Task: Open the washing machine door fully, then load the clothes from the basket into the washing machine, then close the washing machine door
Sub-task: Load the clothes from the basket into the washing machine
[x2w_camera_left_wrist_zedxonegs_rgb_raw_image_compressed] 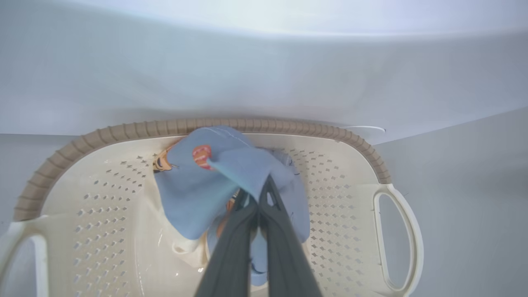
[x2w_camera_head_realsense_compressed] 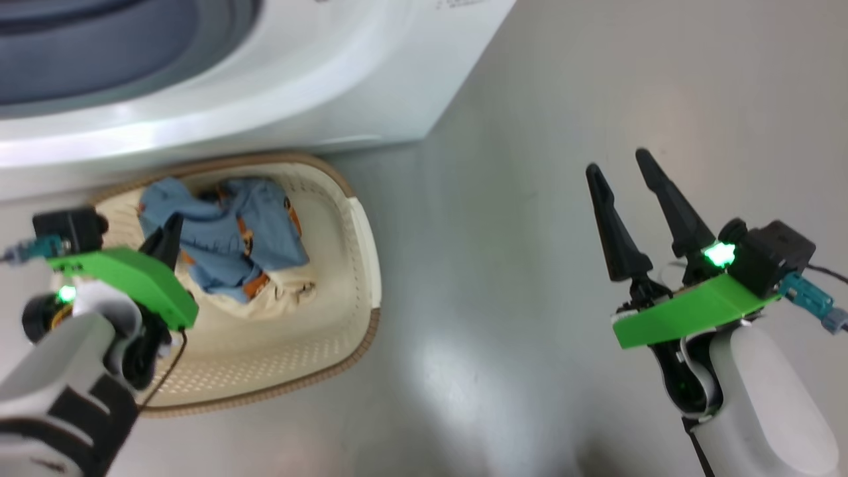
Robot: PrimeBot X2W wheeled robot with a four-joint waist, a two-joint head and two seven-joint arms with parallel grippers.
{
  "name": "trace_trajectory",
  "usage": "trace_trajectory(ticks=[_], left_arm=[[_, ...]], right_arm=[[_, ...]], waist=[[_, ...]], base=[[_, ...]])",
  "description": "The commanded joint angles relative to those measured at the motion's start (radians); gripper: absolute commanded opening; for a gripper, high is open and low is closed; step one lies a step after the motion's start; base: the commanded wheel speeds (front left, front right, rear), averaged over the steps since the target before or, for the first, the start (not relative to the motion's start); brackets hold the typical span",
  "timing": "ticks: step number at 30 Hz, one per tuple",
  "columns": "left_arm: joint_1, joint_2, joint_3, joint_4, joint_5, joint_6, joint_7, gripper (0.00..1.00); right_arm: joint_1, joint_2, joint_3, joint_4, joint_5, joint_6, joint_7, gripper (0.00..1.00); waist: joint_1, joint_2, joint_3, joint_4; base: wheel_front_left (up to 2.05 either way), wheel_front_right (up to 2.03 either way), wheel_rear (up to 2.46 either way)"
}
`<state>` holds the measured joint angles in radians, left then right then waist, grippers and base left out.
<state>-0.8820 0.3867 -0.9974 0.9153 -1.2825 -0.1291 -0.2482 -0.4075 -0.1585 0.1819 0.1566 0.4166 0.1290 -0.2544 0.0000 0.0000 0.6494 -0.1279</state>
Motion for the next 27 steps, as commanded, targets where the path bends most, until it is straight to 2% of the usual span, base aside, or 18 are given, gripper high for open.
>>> trace_trajectory(ticks=[1, 13, 14, 27], left_arm=[[0.038, 0.030, 0.056, -0.017, 0.032, -0.002, -0.013, 0.00], [0.236, -0.002, 0.398, -0.159, 0.351, -0.002, -0.013, 0.00], [0.236, -0.002, 0.398, -0.159, 0.351, -0.002, -0.013, 0.00], [0.460, -0.040, 0.672, -0.413, 0.624, -0.002, -0.013, 0.00]], right_arm=[[0.049, -0.006, 0.015, -0.015, 0.006, 0.002, -0.007, 1.00], [0.127, -0.033, -0.008, 0.006, 0.021, 0.002, -0.007, 1.00], [0.127, -0.033, -0.008, 0.006, 0.021, 0.002, -0.007, 1.00], [0.233, -0.064, -0.035, 0.011, 0.038, 0.002, -0.007, 1.00]], waist=[[0.0000, 0.0000, -0.078, 0.043], [0.0000, 0.0000, -0.229, 0.089], [0.0000, 0.0000, -0.229, 0.089], [0.0000, 0.0000, -0.373, 0.107]], base=[[0.00, 0.00, 0.00], [0.00, 0.00, 0.00], [0.00, 0.00, 0.00], [0.00, 0.00, 0.00]])
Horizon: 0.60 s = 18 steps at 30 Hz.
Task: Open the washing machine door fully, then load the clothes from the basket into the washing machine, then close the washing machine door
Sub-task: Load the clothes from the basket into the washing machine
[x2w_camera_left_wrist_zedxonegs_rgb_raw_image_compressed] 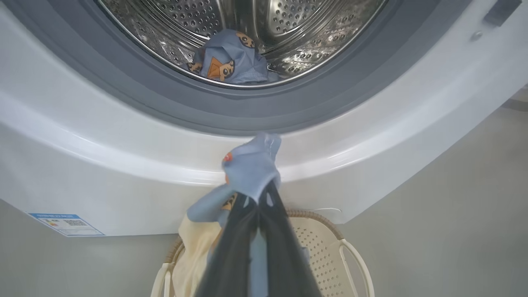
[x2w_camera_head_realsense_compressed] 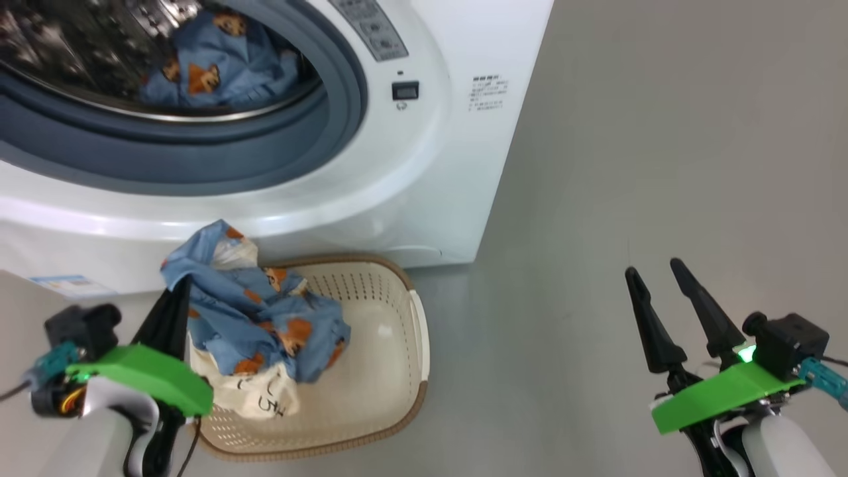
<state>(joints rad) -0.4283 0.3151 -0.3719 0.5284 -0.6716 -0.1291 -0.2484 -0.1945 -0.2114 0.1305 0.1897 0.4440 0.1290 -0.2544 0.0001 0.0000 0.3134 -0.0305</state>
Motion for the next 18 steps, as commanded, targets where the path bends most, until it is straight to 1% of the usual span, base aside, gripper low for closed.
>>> trace_trajectory(ticks=[1, 6, 10, 15, 18], left_arm=[[0.027, 0.027, 0.069, -0.047, 0.028, -0.002, -0.013, 0.00], [0.142, 0.007, 0.171, -0.163, 0.111, -0.002, -0.013, 0.00], [0.240, -0.024, 0.253, -0.261, 0.164, -0.002, -0.013, 0.00], [0.349, -0.086, 0.356, -0.369, 0.213, -0.002, -0.013, 0.00], [0.388, -0.123, 0.389, -0.411, 0.234, -0.002, -0.013, 0.00]], right_arm=[[0.027, -0.013, 0.015, -0.022, 0.011, 0.002, -0.007, 1.00], [0.059, -0.017, 0.011, -0.025, 0.014, 0.002, -0.007, 1.00], [0.077, -0.018, 0.006, -0.027, 0.016, 0.002, -0.007, 1.00], [0.091, -0.016, 0.002, -0.027, 0.017, 0.002, -0.007, 1.00], [0.098, -0.012, 0.000, -0.029, 0.018, 0.002, -0.007, 1.00]], waist=[[-0.0001, 0.0000, -0.045, 0.008], [-0.0001, 0.0000, -0.076, 0.002], [-0.0001, 0.0000, -0.093, -0.003], [-0.0001, 0.0000, -0.106, -0.011], [-0.0001, 0.0000, -0.110, -0.014]], base=[[0.00, 0.00, 0.00], [0.00, 0.00, 0.00], [0.00, 0.00, 0.00], [0.00, 0.00, 0.00], [0.00, 0.00, 0.00]])
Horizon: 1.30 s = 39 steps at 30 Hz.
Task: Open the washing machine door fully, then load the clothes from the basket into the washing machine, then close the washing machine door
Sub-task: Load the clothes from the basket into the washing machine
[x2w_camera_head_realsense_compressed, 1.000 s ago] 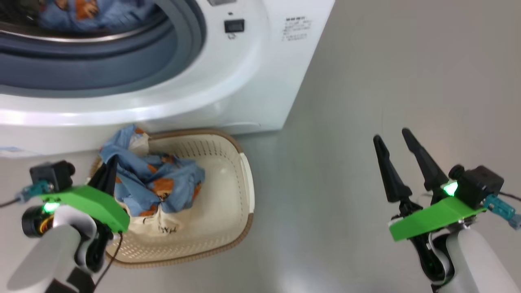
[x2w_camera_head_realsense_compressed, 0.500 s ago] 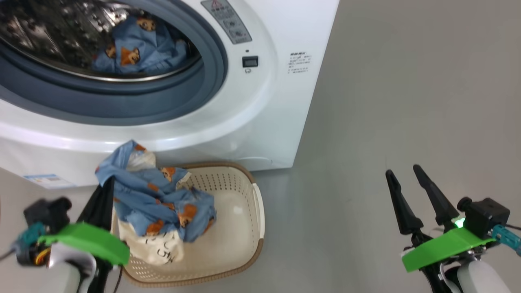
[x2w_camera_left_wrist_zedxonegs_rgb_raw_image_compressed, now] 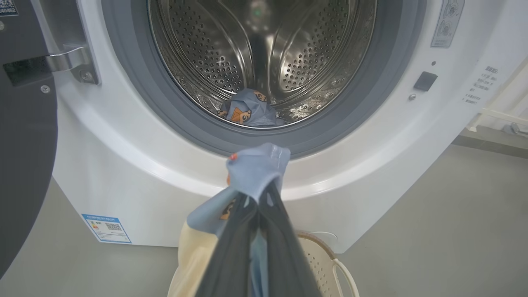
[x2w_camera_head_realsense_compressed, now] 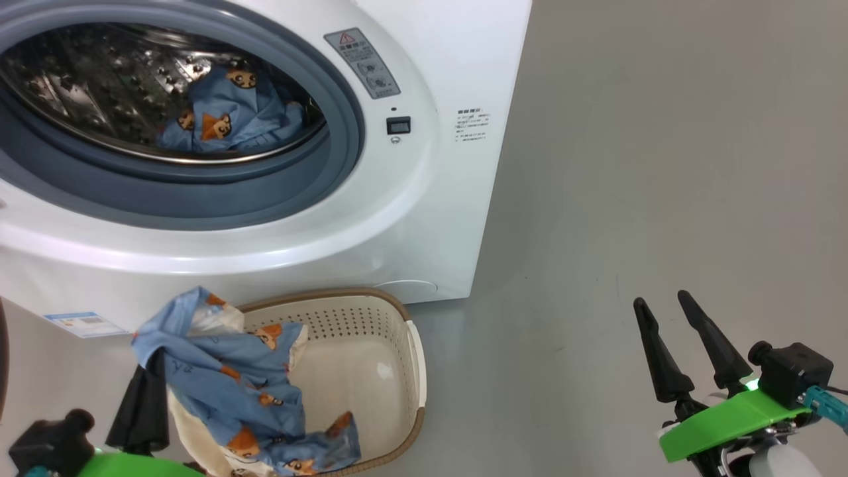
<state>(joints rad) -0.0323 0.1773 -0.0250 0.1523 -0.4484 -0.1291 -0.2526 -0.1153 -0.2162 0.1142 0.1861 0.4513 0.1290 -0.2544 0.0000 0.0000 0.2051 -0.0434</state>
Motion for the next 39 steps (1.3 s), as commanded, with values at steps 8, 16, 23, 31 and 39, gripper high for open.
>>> trace_trajectory(ticks=[8, 16, 23, 31, 39], left_arm=[[-0.025, -0.009, 0.057, -0.052, 0.021, -0.002, -0.009, 0.00], [-0.166, 0.009, 0.048, -0.025, 0.021, -0.002, -0.009, 0.00], [-0.407, 0.061, 0.045, 0.056, 0.049, -0.002, -0.009, 0.00], [-0.692, 0.134, 0.030, 0.315, 0.065, -0.002, -0.009, 0.00], [-0.929, 0.167, -0.056, 0.725, 0.062, -0.002, -0.009, 0.00]], right_arm=[[0.020, -0.002, 0.016, -0.027, 0.010, 0.002, -0.007, 1.00], [0.009, 0.010, 0.018, -0.032, 0.007, 0.002, -0.007, 1.00], [-0.029, 0.021, 0.027, -0.039, 0.004, 0.002, -0.007, 1.00], [-0.090, 0.046, 0.044, -0.045, 0.001, 0.002, -0.007, 1.00], [-0.142, 0.079, 0.074, -0.045, -0.002, 0.002, -0.007, 1.00]], waist=[[0.0000, 0.0000, 0.004, -0.006], [0.0000, 0.0000, 0.030, -0.010], [0.0000, 0.0000, 0.086, -0.026], [0.0000, 0.0000, 0.162, -0.075], [0.0000, 0.0000, 0.231, -0.137]], base=[[0.00, 0.00, 0.00], [0.00, 0.00, 0.00], [0.00, 0.00, 0.00], [0.00, 0.00, 0.00], [0.00, 0.00, 0.00]])
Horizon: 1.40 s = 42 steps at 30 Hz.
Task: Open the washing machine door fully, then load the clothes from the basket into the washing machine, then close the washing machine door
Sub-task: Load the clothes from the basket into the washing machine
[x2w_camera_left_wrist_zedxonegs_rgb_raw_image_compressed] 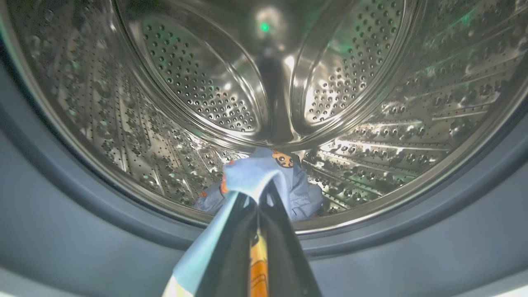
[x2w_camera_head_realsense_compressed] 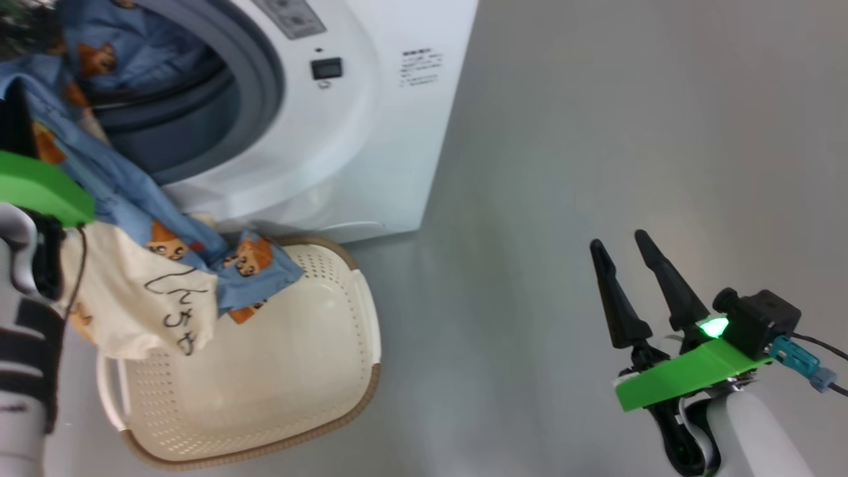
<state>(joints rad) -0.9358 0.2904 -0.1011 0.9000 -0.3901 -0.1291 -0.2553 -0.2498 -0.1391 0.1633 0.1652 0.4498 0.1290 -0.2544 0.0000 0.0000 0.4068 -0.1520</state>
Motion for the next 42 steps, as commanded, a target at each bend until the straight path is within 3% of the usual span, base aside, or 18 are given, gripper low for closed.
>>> trace_trajectory(ticks=[1, 10, 15, 23, 33, 34, 36, 37, 42], left_arm=[[-0.047, 0.059, 0.012, 0.012, 0.003, -0.002, -0.006, 0.00], [-0.207, 0.110, -0.054, 0.183, -0.013, -0.002, -0.006, 0.00], [-0.264, 0.141, -0.022, 0.074, 0.028, 0.024, -0.006, 0.00], [-0.247, 0.141, 0.047, -0.093, 0.106, 0.050, -0.006, 0.00], [-0.243, 0.124, 0.048, 0.148, 0.128, 0.024, -0.006, 0.00], [-0.248, 0.122, 0.045, 0.173, 0.128, 0.021, -0.006, 0.11], [-0.263, 0.122, 0.037, 0.218, 0.128, 0.016, -0.006, 0.73], [-0.269, 0.119, 0.035, 0.239, 0.124, 0.014, -0.006, 1.00], [-0.284, 0.108, 0.023, 0.295, 0.113, 0.006, -0.006, 1.00]], right_arm=[[-0.013, 0.004, 0.028, -0.024, 0.000, 0.002, -0.007, 1.00], [-0.048, 0.024, 0.048, -0.024, 0.002, 0.002, -0.007, 1.00], [-0.063, 0.036, 0.047, -0.029, 0.001, 0.002, -0.007, 1.00], [-0.076, 0.046, 0.045, -0.030, -0.003, 0.002, -0.007, 1.00], [-0.074, 0.049, 0.055, -0.017, -0.003, 0.002, -0.007, 1.00], [-0.073, 0.048, 0.055, -0.016, -0.003, 0.002, -0.007, 1.00], [-0.071, 0.046, 0.055, -0.016, -0.002, 0.002, -0.007, 1.00], [-0.070, 0.045, 0.055, -0.016, -0.002, 0.002, -0.007, 1.00], [-0.066, 0.040, 0.054, -0.015, -0.003, 0.002, -0.007, 1.00]], waist=[[0.0000, 0.0000, 0.037, -0.036], [0.0000, 0.0000, 0.097, -0.087], [0.0000, 0.0000, 0.130, -0.098], [0.0000, 0.0000, 0.150, -0.102], [0.0000, 0.0000, 0.132, -0.100], [0.0000, 0.0000, 0.129, -0.099], [0.0000, 0.0000, 0.126, -0.097], [0.0000, 0.0000, 0.123, -0.095], [0.0000, 0.0000, 0.113, -0.085]], base=[[0.00, 0.00, 0.00], [0.00, 0.00, 0.00], [0.00, 0.00, 0.00], [0.00, 0.00, 0.00], [0.00, 0.00, 0.00], [0.00, 0.00, 0.00], [0.00, 0.00, 0.00], [0.00, 0.00, 0.00], [0.00, 0.00, 0.00]])
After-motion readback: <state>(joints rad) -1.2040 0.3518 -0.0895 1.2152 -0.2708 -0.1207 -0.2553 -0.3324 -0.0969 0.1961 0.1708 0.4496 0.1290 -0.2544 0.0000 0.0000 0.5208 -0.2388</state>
